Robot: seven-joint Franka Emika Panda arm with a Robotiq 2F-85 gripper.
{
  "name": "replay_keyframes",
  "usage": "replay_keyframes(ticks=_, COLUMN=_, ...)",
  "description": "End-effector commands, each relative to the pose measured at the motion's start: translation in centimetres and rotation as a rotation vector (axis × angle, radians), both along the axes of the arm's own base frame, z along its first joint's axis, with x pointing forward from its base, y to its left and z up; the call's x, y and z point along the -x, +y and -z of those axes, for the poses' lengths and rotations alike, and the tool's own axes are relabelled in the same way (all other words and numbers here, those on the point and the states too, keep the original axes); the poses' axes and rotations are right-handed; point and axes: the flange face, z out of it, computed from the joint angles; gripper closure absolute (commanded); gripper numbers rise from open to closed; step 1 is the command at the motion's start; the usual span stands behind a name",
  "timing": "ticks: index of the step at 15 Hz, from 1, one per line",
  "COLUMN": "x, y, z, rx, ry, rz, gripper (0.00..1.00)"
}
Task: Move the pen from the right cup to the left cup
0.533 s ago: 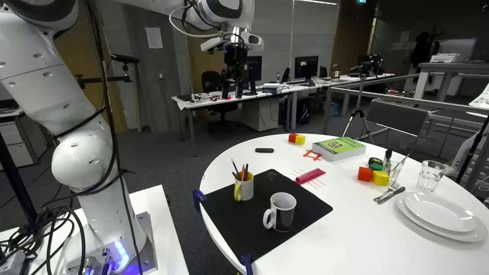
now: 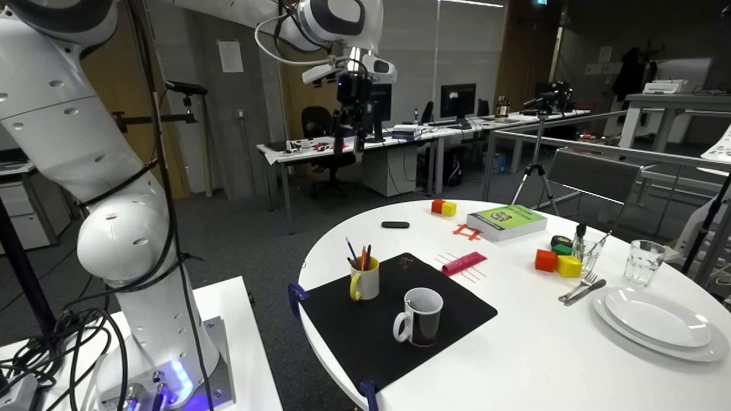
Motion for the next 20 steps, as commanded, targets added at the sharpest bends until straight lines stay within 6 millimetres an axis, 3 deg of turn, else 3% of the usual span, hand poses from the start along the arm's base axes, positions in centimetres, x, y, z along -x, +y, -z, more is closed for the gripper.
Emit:
replay_keyframes(ticks=1, x=0.3, y=-1.9, z=1.7, rx=-0.027, ry=-0.067, rz=0.009, gripper=0.00)
replay_keyframes(ticks=9, x=1.3, y=-8.2, z=8.6, rx=-0.115, ry=-0.113, rz=0.104, gripper=0.00)
replay_keyframes(ticks=15, x=3.6, y=-15.9, z=14.0, rx=-0.192, ry=-0.053, rz=0.200, gripper=0.00)
replay_keyframes(ticks=16, x=2.8, y=-14.3, z=13.3, rx=-0.142, ry=-0.045, rz=0.182, gripper=0.00)
replay_keyframes(ticks=18, x=3.5, y=-16.0, z=14.0, rx=-0.170, ry=-0.035, rz=0.205, gripper=0.00)
replay_keyframes(ticks=20, x=3.6, y=-16.2, z=14.0, rx=-0.173, ry=-0.035, rz=0.211, gripper=0.00)
